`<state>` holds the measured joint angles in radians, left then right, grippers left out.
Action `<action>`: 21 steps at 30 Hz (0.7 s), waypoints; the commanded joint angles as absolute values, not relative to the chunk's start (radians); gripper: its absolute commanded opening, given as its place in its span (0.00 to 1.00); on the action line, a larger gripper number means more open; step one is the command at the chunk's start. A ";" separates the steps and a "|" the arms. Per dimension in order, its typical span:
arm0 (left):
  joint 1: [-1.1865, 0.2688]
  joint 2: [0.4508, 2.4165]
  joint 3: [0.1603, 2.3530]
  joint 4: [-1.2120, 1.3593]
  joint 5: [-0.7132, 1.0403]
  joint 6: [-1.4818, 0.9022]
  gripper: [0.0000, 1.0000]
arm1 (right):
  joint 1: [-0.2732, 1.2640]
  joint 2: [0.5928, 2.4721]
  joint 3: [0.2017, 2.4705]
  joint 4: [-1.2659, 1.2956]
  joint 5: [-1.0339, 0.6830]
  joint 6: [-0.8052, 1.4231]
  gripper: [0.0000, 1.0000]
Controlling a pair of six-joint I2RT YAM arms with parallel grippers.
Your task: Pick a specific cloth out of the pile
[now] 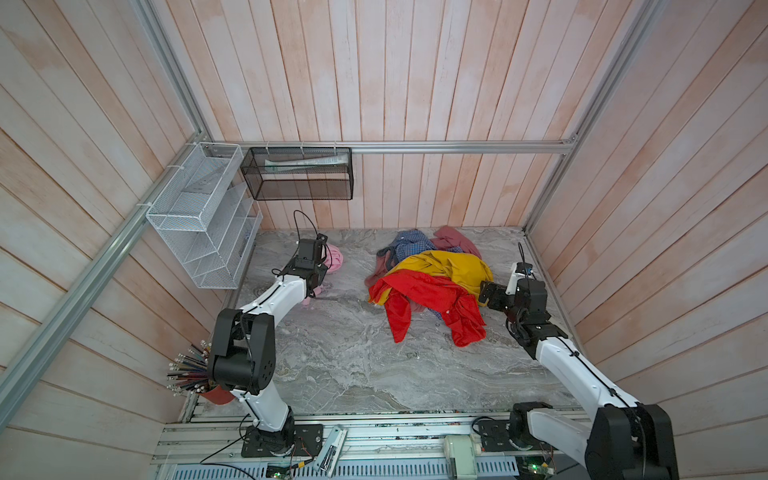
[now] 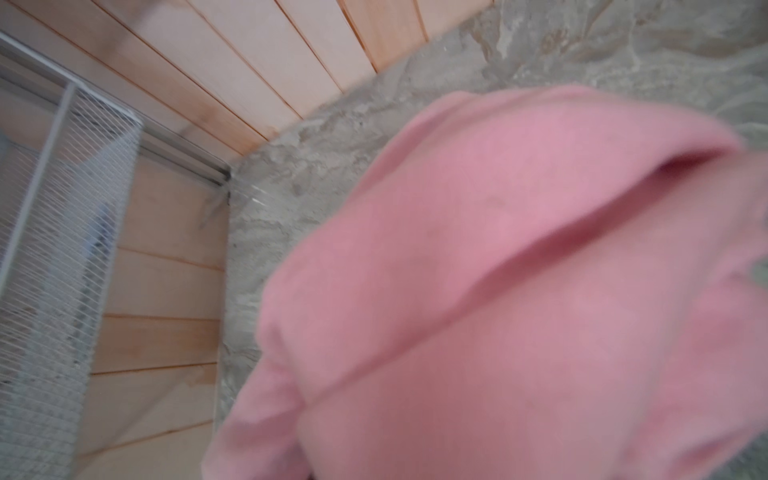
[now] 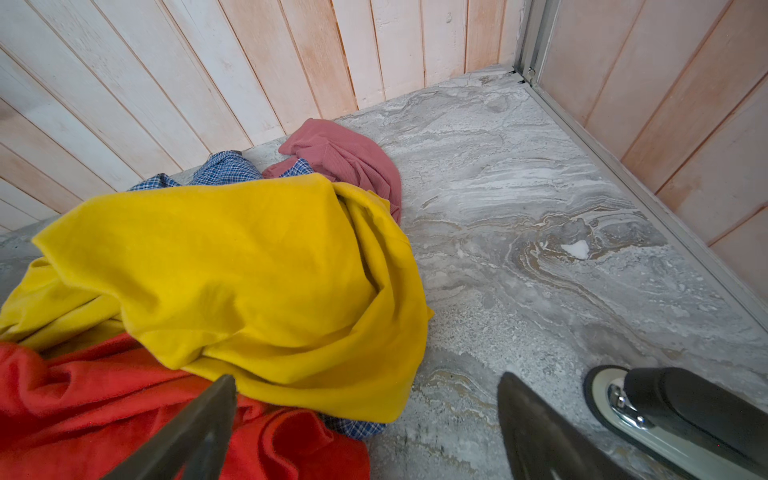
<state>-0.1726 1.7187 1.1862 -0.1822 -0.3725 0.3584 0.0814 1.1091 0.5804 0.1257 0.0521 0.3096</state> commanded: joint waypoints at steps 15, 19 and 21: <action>-0.241 1.963 1.085 0.141 -0.359 0.724 0.00 | 0.076 1.097 0.599 0.089 0.101 0.276 0.98; -0.251 2.000 1.076 0.139 -0.372 0.725 0.06 | 0.077 1.094 0.600 0.082 0.109 0.265 0.98; -0.248 2.000 1.065 0.149 -0.385 0.715 0.20 | 0.077 1.089 0.597 0.081 0.114 0.258 0.98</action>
<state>-0.2546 1.9831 1.0901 0.1139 -0.3695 0.7074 0.0814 1.1046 0.5808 0.1036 0.0875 0.2802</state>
